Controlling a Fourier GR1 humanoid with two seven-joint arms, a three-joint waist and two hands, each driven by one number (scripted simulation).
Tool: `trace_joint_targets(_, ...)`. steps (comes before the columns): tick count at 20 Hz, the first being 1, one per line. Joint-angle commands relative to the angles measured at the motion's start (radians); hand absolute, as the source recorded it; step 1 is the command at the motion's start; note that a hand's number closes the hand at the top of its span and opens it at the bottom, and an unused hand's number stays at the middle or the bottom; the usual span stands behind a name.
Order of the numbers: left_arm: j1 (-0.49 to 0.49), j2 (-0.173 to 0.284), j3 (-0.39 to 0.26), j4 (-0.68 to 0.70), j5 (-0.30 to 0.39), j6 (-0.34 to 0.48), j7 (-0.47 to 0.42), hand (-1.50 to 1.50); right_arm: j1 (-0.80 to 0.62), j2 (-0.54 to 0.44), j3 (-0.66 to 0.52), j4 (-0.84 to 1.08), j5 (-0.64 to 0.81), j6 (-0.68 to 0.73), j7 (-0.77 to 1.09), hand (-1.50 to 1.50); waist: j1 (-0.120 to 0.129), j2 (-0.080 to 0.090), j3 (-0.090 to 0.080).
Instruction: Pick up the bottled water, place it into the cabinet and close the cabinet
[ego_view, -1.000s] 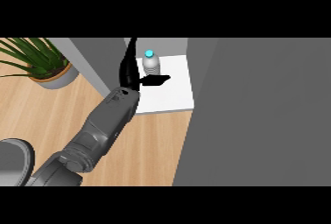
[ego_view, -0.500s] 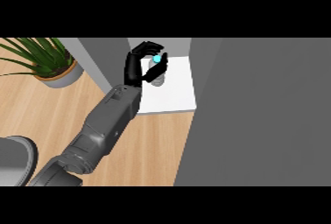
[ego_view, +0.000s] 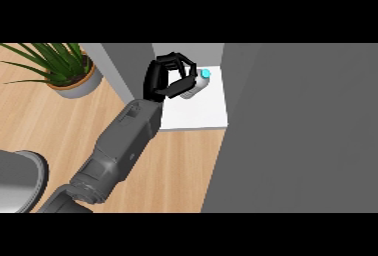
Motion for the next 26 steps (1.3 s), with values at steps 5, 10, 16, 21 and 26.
trace_joint_targets(5,0.185,0.002,-0.097,-0.213,0.101,-0.185,0.063,1.50,0.037,-0.021,0.021,-0.051,0.085,-0.027,-0.005,-1.50,0.032,-0.014,0.001)
trace_joint_targets(10,0.370,0.019,-0.115,-0.439,0.121,-0.185,0.125,1.50,0.050,-0.074,-0.008,-0.138,0.088,-0.044,0.060,-1.50,0.070,-0.030,0.000)
trace_joint_targets(16,0.608,0.065,-0.184,-0.742,0.141,-0.185,0.196,1.50,0.041,-0.111,-0.020,-0.127,0.043,-0.014,0.057,-1.50,0.077,-0.025,0.001)
trace_joint_targets(21,0.807,0.106,-0.258,-1.040,0.124,-0.130,0.279,1.50,-0.012,-0.124,0.064,-0.083,0.069,0.036,0.068,1.50,0.070,-0.019,0.001)
trace_joint_targets(26,0.975,0.194,-0.239,-1.222,0.182,-0.177,0.309,1.50,-0.084,-0.110,0.173,-0.102,0.020,0.116,0.122,1.50,0.070,-0.016,0.000)
